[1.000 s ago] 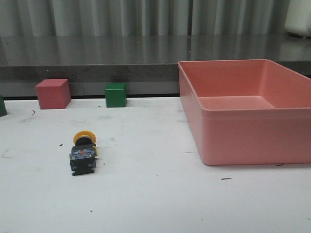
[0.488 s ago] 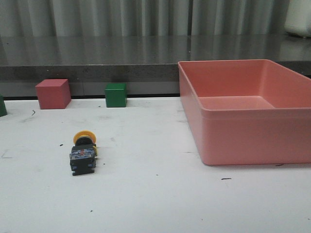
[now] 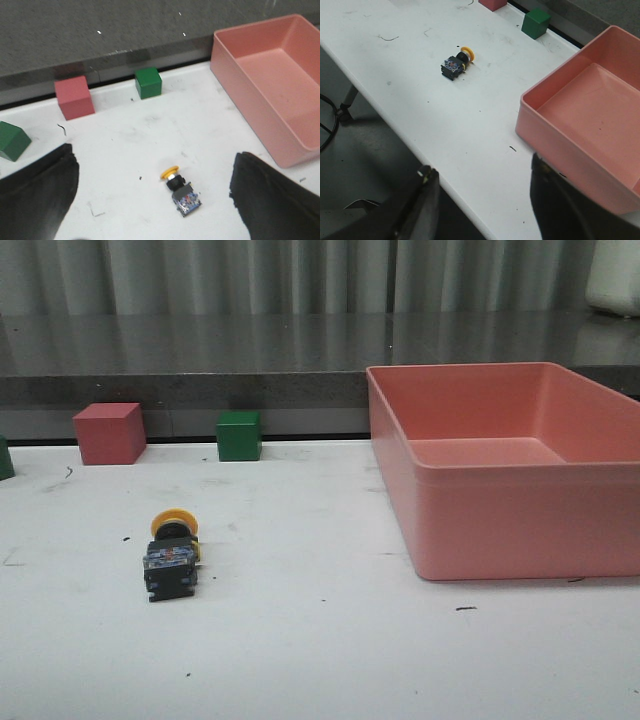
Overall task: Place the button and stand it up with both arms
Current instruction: 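Withdraw the right gripper upward away from the button, then lower the left gripper over the button and grasp it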
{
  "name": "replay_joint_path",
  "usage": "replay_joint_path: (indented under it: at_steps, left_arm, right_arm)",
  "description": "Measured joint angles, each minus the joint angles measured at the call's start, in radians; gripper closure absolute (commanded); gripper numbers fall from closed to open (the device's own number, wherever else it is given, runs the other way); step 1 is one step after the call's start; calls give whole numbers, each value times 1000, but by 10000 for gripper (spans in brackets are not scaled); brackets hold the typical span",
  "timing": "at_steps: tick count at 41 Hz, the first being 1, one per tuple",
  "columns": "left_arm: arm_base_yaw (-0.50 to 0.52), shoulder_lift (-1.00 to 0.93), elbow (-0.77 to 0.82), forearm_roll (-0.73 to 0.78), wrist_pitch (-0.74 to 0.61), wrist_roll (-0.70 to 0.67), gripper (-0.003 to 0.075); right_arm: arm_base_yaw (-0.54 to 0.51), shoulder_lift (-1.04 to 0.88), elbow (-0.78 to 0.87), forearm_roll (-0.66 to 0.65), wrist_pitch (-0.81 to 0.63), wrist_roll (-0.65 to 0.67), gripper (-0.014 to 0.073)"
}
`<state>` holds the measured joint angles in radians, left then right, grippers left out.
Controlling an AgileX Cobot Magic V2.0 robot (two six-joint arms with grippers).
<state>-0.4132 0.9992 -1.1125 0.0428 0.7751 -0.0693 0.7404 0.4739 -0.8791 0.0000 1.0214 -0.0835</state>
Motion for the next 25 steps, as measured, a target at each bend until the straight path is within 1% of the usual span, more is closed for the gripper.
replay_joint_path:
  at_steps: [5,10,18,25]
  left_arm:
    - [-55,139,-62,-2,57,0,120]
    - [-84,274,-122,-2,117,0,121]
    - [-88,483,-207,-4,204,-20,120]
    - [-88,628,-236,-4,219,-87,120]
  right_arm:
    - [0,0,0,0,0,0,167]
    - [0,0,0,0,0,0,167]
    - [0,0,0,0,0,0,167]
    - [0,0,0,0,0,0,167]
